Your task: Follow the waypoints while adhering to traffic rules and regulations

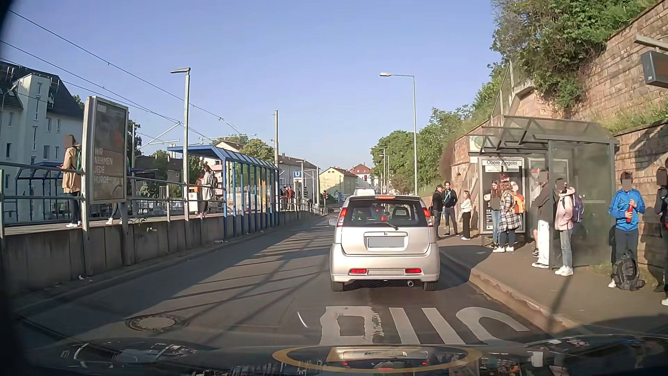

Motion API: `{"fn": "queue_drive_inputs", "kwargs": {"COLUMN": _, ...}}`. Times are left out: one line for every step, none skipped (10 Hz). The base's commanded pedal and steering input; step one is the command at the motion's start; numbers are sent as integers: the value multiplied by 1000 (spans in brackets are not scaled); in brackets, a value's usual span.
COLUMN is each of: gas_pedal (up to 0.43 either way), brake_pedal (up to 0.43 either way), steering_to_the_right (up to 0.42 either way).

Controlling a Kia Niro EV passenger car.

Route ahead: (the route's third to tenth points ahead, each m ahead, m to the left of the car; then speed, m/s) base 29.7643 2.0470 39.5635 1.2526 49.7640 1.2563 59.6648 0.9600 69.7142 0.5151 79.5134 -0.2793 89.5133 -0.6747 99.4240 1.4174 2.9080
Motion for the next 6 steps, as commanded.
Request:
{"fn": "queue_drive_inputs", "kwargs": {"gas_pedal": 0, "brake_pedal": 201, "steering_to_the_right": -2}}
{"fn": "queue_drive_inputs", "kwargs": {"gas_pedal": 0, "brake_pedal": 207, "steering_to_the_right": -2}}
{"fn": "queue_drive_inputs", "kwargs": {"gas_pedal": 0, "brake_pedal": 207, "steering_to_the_right": -3}}
{"fn": "queue_drive_inputs", "kwargs": {"gas_pedal": 0, "brake_pedal": 201, "steering_to_the_right": -4}}
{"fn": "queue_drive_inputs", "kwargs": {"gas_pedal": 0, "brake_pedal": 207, "steering_to_the_right": -4}}
{"fn": "queue_drive_inputs", "kwargs": {"gas_pedal": 0, "brake_pedal": 201, "steering_to_the_right": -4}}
